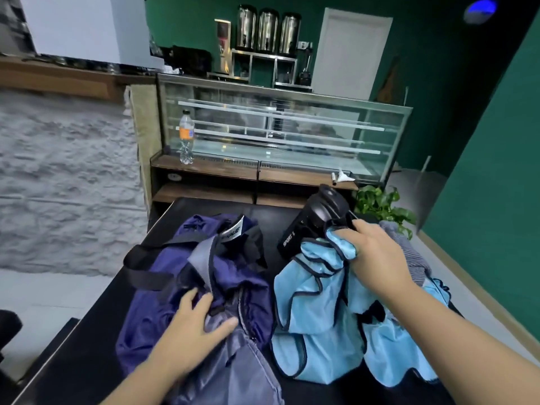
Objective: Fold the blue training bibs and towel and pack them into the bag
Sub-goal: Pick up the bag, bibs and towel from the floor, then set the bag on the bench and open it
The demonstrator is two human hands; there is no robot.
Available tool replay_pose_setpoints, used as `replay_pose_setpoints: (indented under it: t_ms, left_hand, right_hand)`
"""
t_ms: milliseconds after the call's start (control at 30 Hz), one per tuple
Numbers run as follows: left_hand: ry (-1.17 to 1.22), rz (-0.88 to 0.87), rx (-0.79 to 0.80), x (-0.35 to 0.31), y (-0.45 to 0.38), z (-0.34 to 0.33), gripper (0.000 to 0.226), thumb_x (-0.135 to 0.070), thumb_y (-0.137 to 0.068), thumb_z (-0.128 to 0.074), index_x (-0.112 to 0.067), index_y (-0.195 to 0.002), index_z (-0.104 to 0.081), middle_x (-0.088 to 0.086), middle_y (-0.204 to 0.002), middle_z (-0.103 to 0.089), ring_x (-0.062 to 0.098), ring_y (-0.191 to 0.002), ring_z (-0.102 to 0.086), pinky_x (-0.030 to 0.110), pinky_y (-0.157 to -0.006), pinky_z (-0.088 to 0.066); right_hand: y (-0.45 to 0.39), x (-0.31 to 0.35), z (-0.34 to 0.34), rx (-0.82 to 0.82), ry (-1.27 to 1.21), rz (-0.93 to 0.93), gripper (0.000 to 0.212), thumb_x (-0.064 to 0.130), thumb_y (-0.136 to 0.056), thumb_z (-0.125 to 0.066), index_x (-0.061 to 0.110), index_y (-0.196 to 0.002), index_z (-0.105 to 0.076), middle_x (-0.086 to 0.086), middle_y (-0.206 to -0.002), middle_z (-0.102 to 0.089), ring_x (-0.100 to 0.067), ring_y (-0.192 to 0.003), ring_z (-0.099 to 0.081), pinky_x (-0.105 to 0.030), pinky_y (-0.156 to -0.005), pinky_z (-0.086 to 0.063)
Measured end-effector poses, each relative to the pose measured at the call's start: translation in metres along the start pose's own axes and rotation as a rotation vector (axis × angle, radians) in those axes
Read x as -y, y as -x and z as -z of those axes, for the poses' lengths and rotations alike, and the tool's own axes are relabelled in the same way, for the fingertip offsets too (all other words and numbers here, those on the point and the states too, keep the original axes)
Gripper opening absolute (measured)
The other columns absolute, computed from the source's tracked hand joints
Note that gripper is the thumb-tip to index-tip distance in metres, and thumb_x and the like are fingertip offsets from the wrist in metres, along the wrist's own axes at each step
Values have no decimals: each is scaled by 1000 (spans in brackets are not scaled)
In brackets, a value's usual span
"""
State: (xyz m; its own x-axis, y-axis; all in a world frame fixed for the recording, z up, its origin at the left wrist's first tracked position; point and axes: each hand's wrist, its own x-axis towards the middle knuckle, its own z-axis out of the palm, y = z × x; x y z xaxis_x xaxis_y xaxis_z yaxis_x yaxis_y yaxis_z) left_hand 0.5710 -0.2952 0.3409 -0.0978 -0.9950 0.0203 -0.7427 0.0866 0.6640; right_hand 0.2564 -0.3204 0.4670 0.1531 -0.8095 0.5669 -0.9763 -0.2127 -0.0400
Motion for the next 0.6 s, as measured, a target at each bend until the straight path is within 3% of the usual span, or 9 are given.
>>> replay_pose_setpoints:
  t_ms: [67,167,233,300,400,500,600]
  left_hand:
    - [-75,-8,40,13,-3,-26,102,-98,-57,-13,-37,-133,-43,2,-152,-15,20,-141,-21,36,-113,-26]
    - [-219,-39,29,35,-13,-45,114,-95,-50,18,-40,-119,-55,-1,-138,-30,20,-135,-28,38,-107,-29]
    - [-155,-57,6,45,-20,-44,107,-93,-56,16,-31,-94,-62,-5,-126,-38,15,-125,-37,34,-98,-32]
    - [-90,-72,18,57,-28,-42,92,-92,-65,7,-26,-78,-57,-7,-128,-43,10,-119,-41,30,-91,-33]
    - [-98,-116,12,75,-36,-43,77,-88,-74,-5,-27,-74,-51,-9,-119,-49,2,-107,-44,23,-85,-35]
    - [-101,-196,-18,82,-38,-47,51,-83,-80,-14,-44,-71,-45,-18,-112,-47,-2,-101,-44,23,-84,-36]
    - [-9,-219,-88,87,-38,-52,58,-76,-86,-25,-27,-70,-49,-14,-113,-54,0,-107,-48,36,-87,-43]
  right_hand:
    - [-15,5,-9,-21,5,-35,49,-8,-76,-60,26,-110,-69,6,-89,-47,-28,-85,-49,-38,-52,-45]
    - [-37,11,-31,4,22,-74,56,-10,-79,-52,25,-121,-64,-3,-116,-55,-33,-102,-48,-36,-58,-42]
    - [-50,12,-48,29,47,-91,59,-12,-79,-49,25,-124,-62,-4,-130,-51,-34,-108,-46,-35,-60,-40]
    - [-62,12,-67,67,78,-104,60,-13,-81,-48,25,-127,-59,-4,-134,-48,-33,-110,-43,-34,-60,-36]
    - [-85,12,-97,76,108,-94,57,-12,-83,-48,24,-126,-59,-3,-133,-48,-33,-108,-43,-33,-59,-34]
    - [-108,12,-127,92,112,-93,54,-14,-80,-49,21,-120,-61,-4,-125,-50,-33,-103,-44,-33,-56,-32]
    - [-130,16,-152,127,103,-87,49,-14,-81,-49,17,-117,-61,-4,-123,-50,-32,-103,-43,-33,-56,-33]
